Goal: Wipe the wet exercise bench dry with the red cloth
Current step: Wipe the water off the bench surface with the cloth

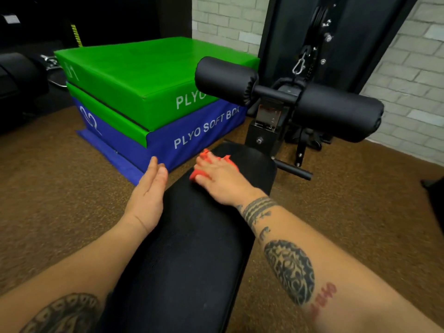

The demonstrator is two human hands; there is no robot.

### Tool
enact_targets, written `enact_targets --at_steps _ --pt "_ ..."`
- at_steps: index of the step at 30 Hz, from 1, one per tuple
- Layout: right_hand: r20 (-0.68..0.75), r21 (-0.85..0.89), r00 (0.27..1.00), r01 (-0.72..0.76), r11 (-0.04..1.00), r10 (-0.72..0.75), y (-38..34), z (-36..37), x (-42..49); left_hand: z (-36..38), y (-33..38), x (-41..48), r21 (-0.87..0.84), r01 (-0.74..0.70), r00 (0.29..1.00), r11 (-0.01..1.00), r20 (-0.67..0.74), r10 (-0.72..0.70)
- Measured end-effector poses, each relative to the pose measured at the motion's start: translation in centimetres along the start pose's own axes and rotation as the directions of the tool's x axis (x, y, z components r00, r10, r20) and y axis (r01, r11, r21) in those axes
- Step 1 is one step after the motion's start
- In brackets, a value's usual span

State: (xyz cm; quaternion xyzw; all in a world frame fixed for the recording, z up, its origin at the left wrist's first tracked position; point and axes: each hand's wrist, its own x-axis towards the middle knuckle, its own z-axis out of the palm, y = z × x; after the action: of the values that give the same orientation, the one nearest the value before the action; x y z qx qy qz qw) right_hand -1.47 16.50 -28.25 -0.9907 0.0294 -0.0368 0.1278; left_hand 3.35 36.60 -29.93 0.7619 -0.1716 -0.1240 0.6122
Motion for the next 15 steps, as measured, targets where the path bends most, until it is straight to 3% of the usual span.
enact_targets --at_steps 7,11,15 --pt "0.063 0.216 0.971 0.214 0.953 -0.232 -7.8 1.7 -7.3 -2.1 1.1 -2.1 -0.130 0.044 0.997 0.991 -0.054 -0.052" --pt "0.099 0.298 0.950 0.255 0.920 -0.296 -11.5 2.4 -10.8 -4.6 1.9 -5.2 0.054 0.107 0.993 0.993 0.052 -0.110" --pt "0.121 0.437 0.951 0.207 0.876 -0.285 -15.2 2.8 -14.7 -7.8 2.4 -8.5 0.229 0.170 0.981 0.958 0.056 -0.187"
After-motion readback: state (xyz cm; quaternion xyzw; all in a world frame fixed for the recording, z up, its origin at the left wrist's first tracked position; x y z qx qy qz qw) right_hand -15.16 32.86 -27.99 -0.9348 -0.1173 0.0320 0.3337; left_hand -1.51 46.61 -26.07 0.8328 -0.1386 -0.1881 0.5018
